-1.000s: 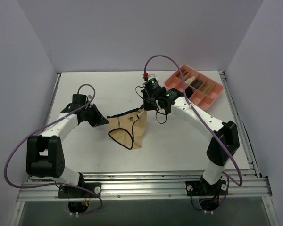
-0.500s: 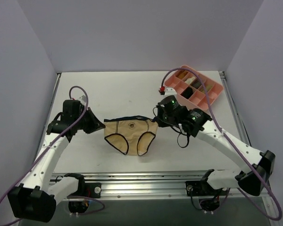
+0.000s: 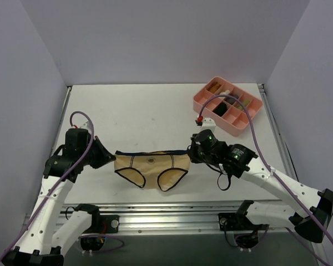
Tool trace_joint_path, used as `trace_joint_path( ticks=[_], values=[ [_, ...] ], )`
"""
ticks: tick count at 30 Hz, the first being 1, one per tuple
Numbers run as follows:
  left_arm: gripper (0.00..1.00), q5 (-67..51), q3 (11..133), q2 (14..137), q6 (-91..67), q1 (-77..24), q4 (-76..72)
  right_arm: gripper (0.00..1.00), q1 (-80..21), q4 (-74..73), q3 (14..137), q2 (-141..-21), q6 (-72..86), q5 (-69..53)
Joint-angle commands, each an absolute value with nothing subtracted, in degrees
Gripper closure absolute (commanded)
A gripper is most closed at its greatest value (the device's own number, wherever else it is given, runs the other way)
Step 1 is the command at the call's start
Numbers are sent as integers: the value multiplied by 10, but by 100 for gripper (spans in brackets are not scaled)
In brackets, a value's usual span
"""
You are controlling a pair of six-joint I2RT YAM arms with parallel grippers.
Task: Roll the underwear
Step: Move the underwear to the center of the board
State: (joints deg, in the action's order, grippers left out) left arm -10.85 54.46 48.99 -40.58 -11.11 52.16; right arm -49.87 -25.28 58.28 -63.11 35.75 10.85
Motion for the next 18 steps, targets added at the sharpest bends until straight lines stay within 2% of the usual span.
trace_joint_path(
  ticks=[1, 6, 9, 12, 18],
  values=[
    [98, -63, 545, 471, -418, -111, 556, 100, -504, -221, 569, -621, 379, 143],
    [98, -55, 526, 520, -400, -111, 475, 100, -504, -158, 545, -661, 365, 160],
    [98, -55, 519, 604, -387, -112, 415, 100, -498, -124, 553, -722, 349, 171],
    [98, -40, 545, 738, -358, -109, 378, 100, -483, -86, 565, -788, 331, 154],
    [98, -56, 676, 925, -310, -102, 327, 100, -414, -40, 609, -911, 306, 139]
  ],
)
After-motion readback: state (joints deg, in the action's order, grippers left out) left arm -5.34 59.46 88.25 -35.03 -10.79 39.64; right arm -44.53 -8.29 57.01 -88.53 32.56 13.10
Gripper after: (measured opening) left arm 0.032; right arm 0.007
